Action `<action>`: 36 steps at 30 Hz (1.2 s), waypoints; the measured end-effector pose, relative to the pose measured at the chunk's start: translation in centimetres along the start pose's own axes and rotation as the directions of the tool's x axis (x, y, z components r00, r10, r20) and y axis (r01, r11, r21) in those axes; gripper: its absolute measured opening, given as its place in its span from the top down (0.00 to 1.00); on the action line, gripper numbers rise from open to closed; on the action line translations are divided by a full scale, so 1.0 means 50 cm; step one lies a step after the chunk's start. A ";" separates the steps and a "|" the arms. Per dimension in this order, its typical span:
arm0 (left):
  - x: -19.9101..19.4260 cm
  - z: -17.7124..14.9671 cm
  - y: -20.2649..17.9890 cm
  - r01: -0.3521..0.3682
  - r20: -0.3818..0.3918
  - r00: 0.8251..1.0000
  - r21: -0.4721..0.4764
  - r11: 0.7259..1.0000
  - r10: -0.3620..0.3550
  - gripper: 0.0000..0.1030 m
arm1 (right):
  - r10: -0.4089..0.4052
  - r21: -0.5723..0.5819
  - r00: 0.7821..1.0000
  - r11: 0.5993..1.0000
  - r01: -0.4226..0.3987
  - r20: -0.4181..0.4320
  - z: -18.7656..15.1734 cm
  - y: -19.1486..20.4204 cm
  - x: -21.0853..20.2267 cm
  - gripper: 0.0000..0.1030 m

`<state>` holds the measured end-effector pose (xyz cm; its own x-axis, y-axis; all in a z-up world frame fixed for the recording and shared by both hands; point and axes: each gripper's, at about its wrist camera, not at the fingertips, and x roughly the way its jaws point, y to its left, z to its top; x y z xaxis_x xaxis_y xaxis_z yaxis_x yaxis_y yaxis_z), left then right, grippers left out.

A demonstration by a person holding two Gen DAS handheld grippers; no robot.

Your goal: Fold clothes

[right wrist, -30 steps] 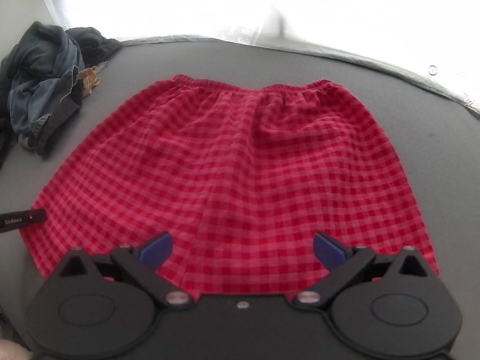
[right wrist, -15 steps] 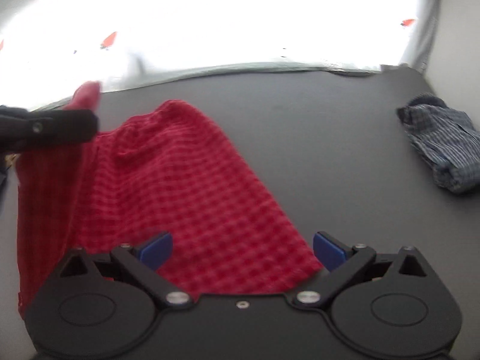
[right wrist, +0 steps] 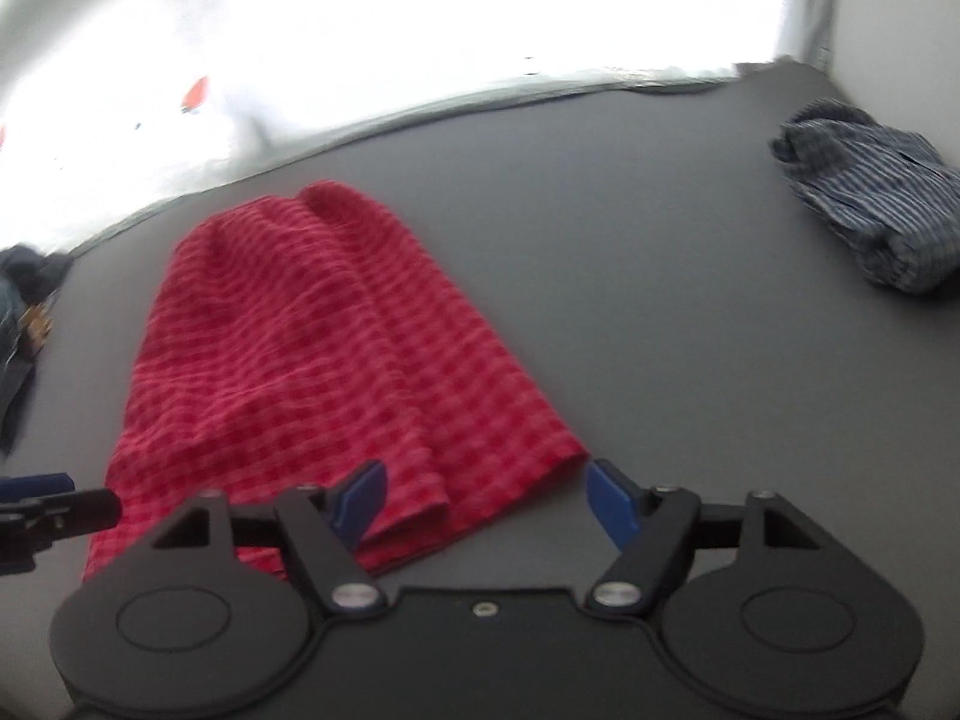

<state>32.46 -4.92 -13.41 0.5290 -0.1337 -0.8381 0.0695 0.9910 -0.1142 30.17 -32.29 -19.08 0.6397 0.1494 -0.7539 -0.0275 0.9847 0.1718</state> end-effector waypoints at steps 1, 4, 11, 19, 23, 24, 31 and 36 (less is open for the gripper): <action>0.007 -0.006 0.008 -0.038 -0.020 0.999 -0.011 0.999 0.038 0.31 | 0.027 -0.049 1.000 0.998 -0.028 -0.006 0.004 0.016 0.014 0.45; 0.013 -0.021 0.019 -0.097 -0.058 0.994 -0.043 0.994 0.095 0.31 | 0.042 -0.149 0.998 0.988 -0.049 -0.051 0.014 0.053 0.064 0.47; -0.004 -0.056 -0.014 -0.143 -0.073 0.987 -0.021 0.989 0.142 0.30 | 0.046 -0.195 0.998 0.979 -0.055 -0.052 0.034 0.057 0.085 0.99; 0.018 -0.076 -0.053 -0.078 -0.119 0.990 -0.003 0.997 0.077 0.28 | -0.036 -0.211 0.999 0.977 0.041 0.026 0.073 -0.023 0.073 0.99; 0.009 -0.073 -0.056 -0.037 -0.104 0.994 -0.022 0.999 0.034 0.20 | -0.074 -0.151 0.997 0.986 0.069 -0.026 0.066 -0.061 0.101 0.98; 0.005 -0.072 -0.049 -0.025 -0.095 0.995 -0.045 0.999 0.021 0.17 | -0.082 -0.135 0.996 0.988 0.078 -0.027 0.064 -0.066 0.101 0.96; 0.038 -0.063 0.025 0.098 -0.098 0.985 -0.370 0.924 -0.144 0.13 | 0.041 0.014 0.996 0.999 -0.040 -0.078 0.054 -0.104 0.105 0.48; 0.090 -0.044 0.016 0.024 -0.174 0.980 -0.387 0.922 -0.099 0.90 | 0.081 0.019 0.992 0.997 -0.079 -0.100 0.033 -0.086 0.116 0.77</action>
<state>33.03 -4.73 -18.44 0.3643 -0.2293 -0.9026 -0.2509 0.9092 -0.3322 35.28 -35.81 -23.14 0.5551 0.2368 -0.7974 -0.0638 0.9679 0.2431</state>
